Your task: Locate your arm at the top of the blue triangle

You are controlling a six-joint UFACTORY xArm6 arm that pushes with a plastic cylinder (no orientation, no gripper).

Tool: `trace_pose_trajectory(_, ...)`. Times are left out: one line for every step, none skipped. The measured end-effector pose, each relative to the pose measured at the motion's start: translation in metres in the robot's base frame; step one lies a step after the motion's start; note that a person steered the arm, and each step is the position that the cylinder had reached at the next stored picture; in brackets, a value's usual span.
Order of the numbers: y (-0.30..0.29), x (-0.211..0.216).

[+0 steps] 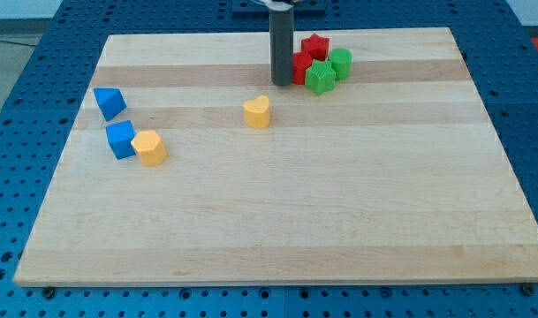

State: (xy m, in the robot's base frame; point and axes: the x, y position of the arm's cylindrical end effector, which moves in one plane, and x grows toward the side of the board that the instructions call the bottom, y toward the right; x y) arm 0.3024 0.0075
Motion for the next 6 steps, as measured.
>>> trace_pose_trajectory(0.004,-0.009)
trace_pose_trajectory(-0.009,0.002)
trace_pose_trajectory(-0.042,0.008)
trace_pose_trajectory(-0.091,0.008)
trace_pose_trajectory(-0.154,0.008)
trace_pose_trajectory(-0.226,0.008)
